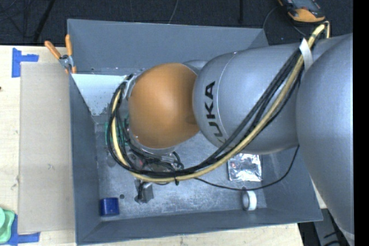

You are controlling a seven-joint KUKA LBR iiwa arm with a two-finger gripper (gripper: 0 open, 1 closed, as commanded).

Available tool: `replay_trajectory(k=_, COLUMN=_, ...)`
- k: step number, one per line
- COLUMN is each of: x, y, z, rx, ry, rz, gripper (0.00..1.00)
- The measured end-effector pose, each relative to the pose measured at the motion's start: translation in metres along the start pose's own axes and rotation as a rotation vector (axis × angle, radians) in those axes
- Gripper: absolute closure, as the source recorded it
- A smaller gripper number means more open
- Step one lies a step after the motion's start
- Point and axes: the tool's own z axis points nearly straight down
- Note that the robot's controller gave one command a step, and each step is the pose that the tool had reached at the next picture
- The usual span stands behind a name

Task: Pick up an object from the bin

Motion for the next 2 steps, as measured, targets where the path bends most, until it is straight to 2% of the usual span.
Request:
replay_trajectory(k=1, x=0.015, y=0.016, z=0.090, rx=-0.001, ry=0.004, rz=-0.378, gripper=0.00)
replay_trajectory(k=2, x=0.018, y=0.023, z=0.100, rx=0.005, ry=-0.003, rz=-0.608, gripper=0.00)
